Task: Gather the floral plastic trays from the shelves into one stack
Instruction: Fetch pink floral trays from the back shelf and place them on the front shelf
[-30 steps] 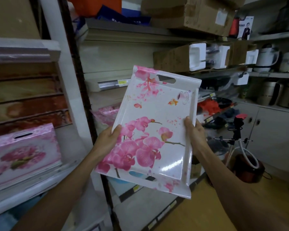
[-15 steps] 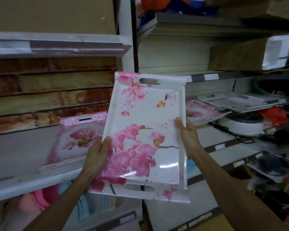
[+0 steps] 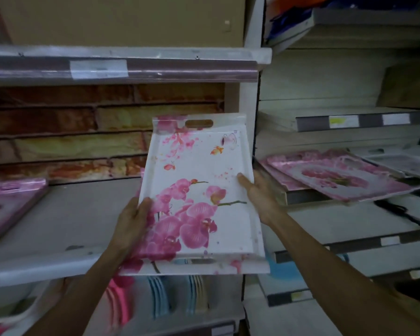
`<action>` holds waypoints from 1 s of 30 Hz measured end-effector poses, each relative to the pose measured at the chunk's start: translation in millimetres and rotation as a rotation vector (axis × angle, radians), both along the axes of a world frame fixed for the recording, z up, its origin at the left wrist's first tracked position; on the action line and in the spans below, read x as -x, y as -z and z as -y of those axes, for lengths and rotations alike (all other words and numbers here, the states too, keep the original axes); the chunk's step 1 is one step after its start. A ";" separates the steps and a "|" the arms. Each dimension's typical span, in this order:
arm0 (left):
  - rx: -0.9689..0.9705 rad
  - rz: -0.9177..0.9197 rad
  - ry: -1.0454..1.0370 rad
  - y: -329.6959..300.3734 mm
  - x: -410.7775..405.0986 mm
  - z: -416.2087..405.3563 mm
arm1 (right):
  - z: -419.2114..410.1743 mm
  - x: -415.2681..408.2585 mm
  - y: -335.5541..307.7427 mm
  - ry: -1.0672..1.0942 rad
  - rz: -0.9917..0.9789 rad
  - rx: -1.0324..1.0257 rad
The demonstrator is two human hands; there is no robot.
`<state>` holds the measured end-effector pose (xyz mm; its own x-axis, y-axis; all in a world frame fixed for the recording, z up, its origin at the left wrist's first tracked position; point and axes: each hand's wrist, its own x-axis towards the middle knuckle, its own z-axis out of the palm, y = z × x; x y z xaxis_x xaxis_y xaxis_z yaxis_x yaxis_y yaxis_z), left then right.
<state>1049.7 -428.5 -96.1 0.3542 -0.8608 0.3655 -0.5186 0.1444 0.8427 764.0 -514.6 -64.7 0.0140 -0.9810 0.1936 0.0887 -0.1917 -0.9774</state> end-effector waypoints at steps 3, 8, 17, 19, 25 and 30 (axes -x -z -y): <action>-0.003 -0.045 -0.067 -1.8 -26.7 24.2 | 11.8 -24.6 5.4 -0.014 -0.061 0.017; -0.052 -0.067 -0.115 -6.7 -68.7 60.5 | 32.4 -57.7 12.7 -0.052 -0.239 0.022; -0.149 -0.043 -0.091 2.4 -102.7 95.9 | 62.3 -88.2 22.6 -0.024 -0.287 -0.053; -0.158 0.015 -0.107 5.0 -106.2 100.9 | 66.5 -92.3 27.3 -0.009 -0.296 -0.070; -0.209 0.083 -0.090 19.8 -107.0 104.3 | 72.1 -96.4 45.6 0.001 -0.357 -0.114; -0.275 0.128 -0.092 33.9 -103.9 104.3 | 73.2 -92.2 55.4 0.007 -0.417 -0.129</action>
